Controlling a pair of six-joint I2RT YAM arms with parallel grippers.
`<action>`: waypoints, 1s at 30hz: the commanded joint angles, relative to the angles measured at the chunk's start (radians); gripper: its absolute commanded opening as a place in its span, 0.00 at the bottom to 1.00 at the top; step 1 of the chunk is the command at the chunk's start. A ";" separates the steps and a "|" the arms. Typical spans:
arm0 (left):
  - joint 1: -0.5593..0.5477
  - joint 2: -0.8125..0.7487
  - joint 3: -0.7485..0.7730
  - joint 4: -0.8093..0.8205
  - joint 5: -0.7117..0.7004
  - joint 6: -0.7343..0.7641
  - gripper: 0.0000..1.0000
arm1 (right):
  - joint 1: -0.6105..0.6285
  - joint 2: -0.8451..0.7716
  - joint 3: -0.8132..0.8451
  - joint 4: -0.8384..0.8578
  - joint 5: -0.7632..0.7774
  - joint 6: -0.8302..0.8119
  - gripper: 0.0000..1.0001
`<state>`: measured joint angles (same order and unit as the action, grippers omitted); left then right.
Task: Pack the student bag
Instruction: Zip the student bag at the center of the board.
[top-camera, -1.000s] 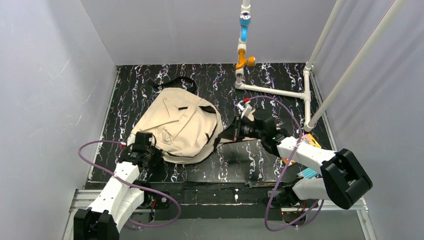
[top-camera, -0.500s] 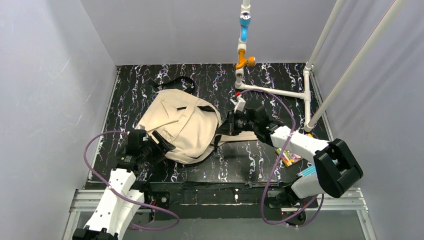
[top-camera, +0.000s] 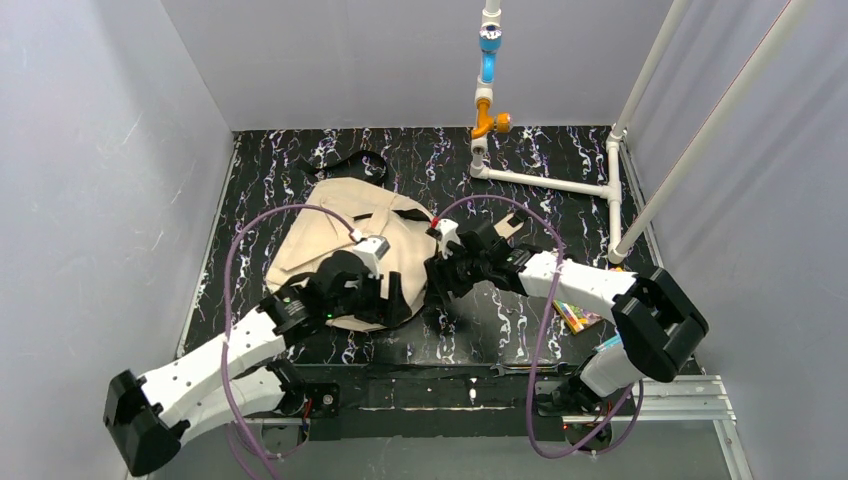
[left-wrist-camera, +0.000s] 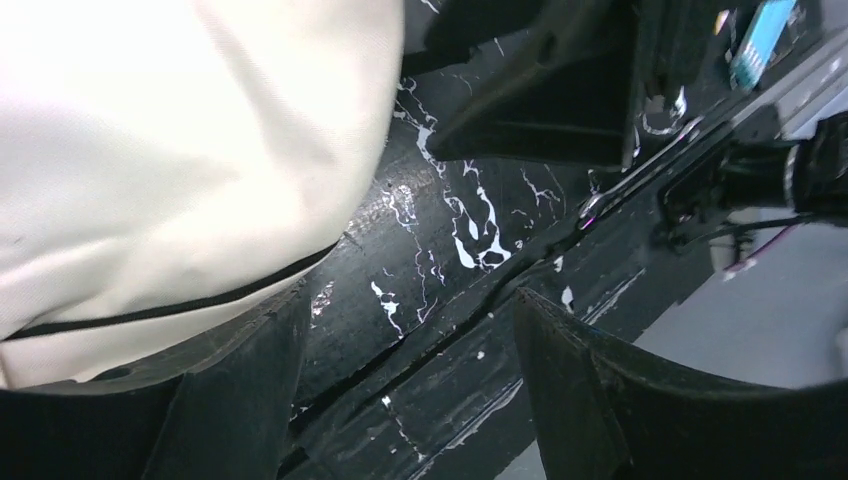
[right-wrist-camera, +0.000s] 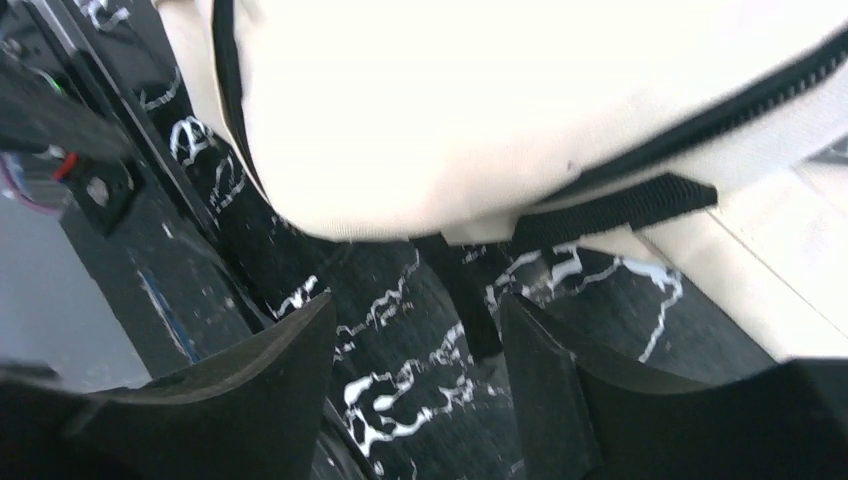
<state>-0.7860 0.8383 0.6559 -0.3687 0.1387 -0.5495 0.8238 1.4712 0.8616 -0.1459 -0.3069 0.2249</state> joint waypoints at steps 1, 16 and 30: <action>-0.103 0.088 0.045 0.052 -0.222 0.060 0.72 | -0.020 0.059 -0.015 0.231 -0.085 0.083 0.65; -0.147 0.210 0.050 0.144 -0.379 0.084 0.72 | -0.030 0.038 -0.062 0.253 -0.114 0.110 0.01; -0.222 0.366 0.062 0.165 -0.634 0.091 0.44 | -0.023 -0.081 -0.021 0.157 0.030 0.168 0.01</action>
<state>-1.0046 1.2091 0.6788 -0.1532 -0.3355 -0.4385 0.7952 1.4151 0.7898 0.0673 -0.3504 0.3939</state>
